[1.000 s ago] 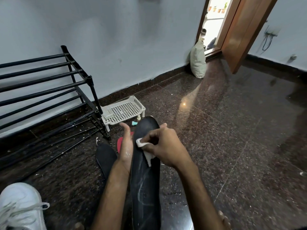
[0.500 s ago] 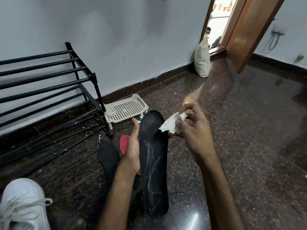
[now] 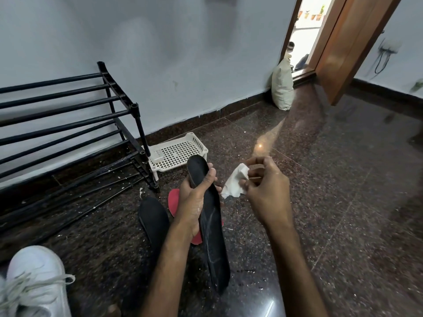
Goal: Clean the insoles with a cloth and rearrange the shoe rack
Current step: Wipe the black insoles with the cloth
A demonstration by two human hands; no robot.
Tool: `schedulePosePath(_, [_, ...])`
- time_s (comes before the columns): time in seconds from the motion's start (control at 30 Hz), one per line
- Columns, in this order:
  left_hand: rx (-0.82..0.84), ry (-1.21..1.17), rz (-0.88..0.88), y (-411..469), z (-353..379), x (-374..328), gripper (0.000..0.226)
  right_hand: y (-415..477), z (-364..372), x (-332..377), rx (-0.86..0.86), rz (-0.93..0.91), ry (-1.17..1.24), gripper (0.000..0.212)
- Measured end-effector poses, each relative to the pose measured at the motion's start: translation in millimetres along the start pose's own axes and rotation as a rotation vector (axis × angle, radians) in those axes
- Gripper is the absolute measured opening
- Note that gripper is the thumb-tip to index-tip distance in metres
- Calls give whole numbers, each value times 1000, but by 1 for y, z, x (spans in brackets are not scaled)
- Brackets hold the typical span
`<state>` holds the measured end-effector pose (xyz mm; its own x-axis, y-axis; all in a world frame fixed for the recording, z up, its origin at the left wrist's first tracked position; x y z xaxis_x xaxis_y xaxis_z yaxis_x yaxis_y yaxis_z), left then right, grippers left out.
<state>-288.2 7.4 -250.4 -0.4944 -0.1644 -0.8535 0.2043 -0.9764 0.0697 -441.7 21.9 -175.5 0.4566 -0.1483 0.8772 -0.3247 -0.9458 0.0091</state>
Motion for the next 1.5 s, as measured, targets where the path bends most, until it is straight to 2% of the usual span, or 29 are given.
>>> schedulePosePath(0.1, [9,111,73,1,5,-6,25,-6,-1,9,-92,-75,-107,32])
schedulePosePath(0.27, [40,99,66,-3,17,-7,32,-14,17,9,-9,-137,-166,39])
schedulePosePath(0.37, [23,42,20,-5,11,-8,38,-9,17,5,95,-88,-67,37])
schedulePosePath(0.5, [36,3,8,-4,6,-11,34,-3,13,-2,163,-36,79,16])
schedulePosePath(0.73, [66,1,22,-6,7,-9,25,2,20,-12,171,-20,6,3])
schedulePosePath(0.9, [141,13,42,-3,5,-9,25,4,23,-23,365,189,337,2])
schedulePosePath(0.97, [155,37,45,-3,4,-10,25,5,25,-25,394,207,350,4])
schedulePosePath(1.1, [183,90,36,-2,3,-9,24,6,22,-23,346,91,159,13])
schedulePosePath(1.23, [219,176,43,1,1,-9,27,6,19,-21,204,-14,28,9])
schedulePosePath(1.43, [186,191,28,1,1,-5,29,9,20,-26,170,17,36,10])
schedulePosePath(1.5, [166,175,11,0,2,-4,27,10,22,-32,177,95,130,13])
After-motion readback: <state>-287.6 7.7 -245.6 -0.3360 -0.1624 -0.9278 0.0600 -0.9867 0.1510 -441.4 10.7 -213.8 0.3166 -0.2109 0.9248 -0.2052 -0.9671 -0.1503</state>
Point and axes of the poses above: each hand's wrist, its own y-axis towards the middle knuckle, its own z-axis out of the palm, x = y × z, the point moved 5 cm from there along y, towards the middle knuckle, and after that the axes turned 14 degrees about z, right-handed, at the moved point
